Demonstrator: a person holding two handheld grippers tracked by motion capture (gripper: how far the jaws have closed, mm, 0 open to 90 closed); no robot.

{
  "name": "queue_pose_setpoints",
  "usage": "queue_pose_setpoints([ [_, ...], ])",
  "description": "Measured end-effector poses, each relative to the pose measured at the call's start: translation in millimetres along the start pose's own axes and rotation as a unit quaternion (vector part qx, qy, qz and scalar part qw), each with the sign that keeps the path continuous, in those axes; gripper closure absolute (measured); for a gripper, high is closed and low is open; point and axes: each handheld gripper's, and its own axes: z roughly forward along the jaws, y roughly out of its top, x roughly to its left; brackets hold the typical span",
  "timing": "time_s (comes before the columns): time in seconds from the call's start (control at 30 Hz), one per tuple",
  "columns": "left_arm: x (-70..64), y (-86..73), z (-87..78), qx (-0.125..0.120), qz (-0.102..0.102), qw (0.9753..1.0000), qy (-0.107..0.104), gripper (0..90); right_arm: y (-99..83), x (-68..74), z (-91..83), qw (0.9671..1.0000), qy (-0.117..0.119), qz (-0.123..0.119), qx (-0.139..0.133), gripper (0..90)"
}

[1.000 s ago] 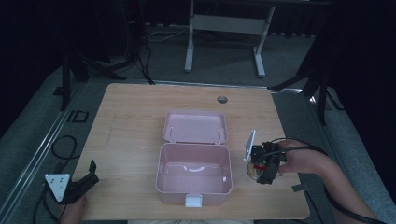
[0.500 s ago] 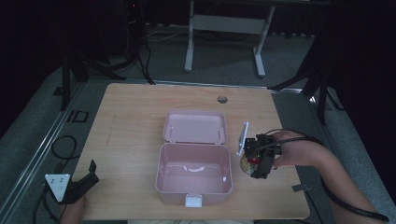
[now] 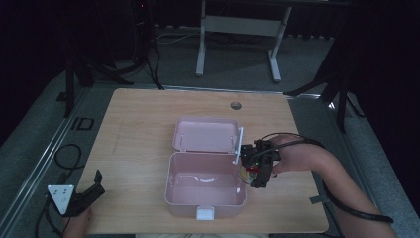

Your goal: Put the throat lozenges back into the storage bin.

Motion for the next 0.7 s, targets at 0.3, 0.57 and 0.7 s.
queue_pose_setpoints([
  [0.3,0.6,0.1,-0.3,0.000,-0.001,1.0000,-0.001,1.2,32.3,4.7,5.4,0.9994,0.007,-0.032,-0.011,20.1],
  [0.57,0.7,0.1,-0.3,0.000,-0.001,1.0000,-0.002,1.2,47.6,3.0,18.1,0.9988,0.010,-0.045,-0.020,20.1],
  [0.7,0.6,0.0,-0.2,0.000,-0.002,1.0000,-0.002,1.2,53.0,1.5,28.5,0.9985,0.015,-0.050,-0.018,20.1],
])
